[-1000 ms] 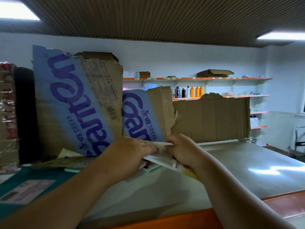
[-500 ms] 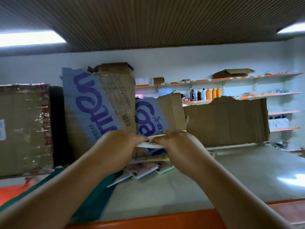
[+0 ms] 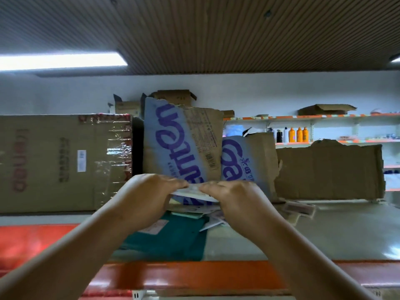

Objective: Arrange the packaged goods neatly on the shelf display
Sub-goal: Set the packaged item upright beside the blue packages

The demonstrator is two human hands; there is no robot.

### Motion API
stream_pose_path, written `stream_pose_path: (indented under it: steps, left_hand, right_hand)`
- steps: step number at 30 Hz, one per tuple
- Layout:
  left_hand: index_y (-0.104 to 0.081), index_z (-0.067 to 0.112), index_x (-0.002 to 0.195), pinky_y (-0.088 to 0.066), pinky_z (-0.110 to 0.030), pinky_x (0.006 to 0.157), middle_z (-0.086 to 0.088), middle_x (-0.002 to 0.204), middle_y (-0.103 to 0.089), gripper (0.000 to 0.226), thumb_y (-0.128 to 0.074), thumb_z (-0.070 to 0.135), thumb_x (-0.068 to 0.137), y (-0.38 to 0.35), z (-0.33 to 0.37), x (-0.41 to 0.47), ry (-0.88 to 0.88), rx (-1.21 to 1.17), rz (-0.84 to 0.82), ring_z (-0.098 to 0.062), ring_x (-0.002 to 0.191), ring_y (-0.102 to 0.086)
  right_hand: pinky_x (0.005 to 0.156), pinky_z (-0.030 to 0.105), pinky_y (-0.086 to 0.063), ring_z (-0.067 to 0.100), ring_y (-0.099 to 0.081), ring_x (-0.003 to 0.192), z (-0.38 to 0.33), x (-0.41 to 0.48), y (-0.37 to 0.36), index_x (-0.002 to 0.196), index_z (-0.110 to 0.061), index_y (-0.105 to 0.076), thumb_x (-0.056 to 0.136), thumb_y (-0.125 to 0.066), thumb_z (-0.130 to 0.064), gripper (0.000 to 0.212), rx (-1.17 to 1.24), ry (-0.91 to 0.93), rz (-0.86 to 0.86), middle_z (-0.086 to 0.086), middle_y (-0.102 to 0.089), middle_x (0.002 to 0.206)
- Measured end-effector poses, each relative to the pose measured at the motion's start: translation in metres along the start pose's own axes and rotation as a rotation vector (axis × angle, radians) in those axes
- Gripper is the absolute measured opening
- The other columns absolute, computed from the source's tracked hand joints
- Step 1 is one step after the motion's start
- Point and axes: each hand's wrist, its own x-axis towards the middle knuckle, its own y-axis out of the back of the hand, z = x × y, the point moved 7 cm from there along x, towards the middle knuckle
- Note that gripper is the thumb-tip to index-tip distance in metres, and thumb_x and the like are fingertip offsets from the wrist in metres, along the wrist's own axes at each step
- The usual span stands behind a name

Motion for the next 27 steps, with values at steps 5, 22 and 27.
stream_pose_path:
  steps: [5,22,27]
  left_hand:
    - [-0.063,0.043,0.130,-0.057,-0.028,0.081,0.017,0.117,-0.073,0.054,-0.044,0.028,0.081,0.036,-0.072,-0.069,0.058,0.045,0.040,-0.009,0.102,-0.070]
    - [-0.066,0.039,0.129,-0.060,-0.035,0.083,0.009,0.121,-0.073,0.040,-0.057,0.021,0.094,0.138,-0.287,-0.337,0.341,0.115,-0.035,-0.017,0.102,-0.073]
    - [-0.067,0.036,0.130,-0.060,-0.036,0.085,0.009,0.122,-0.072,0.043,-0.044,0.023,0.096,0.139,-0.323,-0.379,0.394,0.158,-0.099,-0.015,0.103,-0.072]
  right_hand:
    - [0.104,0.018,-0.046,-0.004,-0.054,0.124,-0.084,0.035,-0.018,0.141,-0.034,-0.053,0.083,-0.067,0.000,0.069,0.047,0.094,0.018,-0.017,-0.059,0.138]
    - [0.091,0.019,-0.050,0.005,-0.065,0.108,-0.362,0.134,-0.114,0.122,-0.038,-0.070,0.087,-0.049,-0.030,0.042,0.541,0.243,0.104,-0.016,-0.069,0.123]
    - [0.093,0.021,-0.052,0.005,-0.067,0.107,-0.408,0.150,-0.148,0.119,-0.032,-0.073,0.089,-0.059,-0.020,0.035,0.612,0.298,0.100,-0.012,-0.071,0.120]
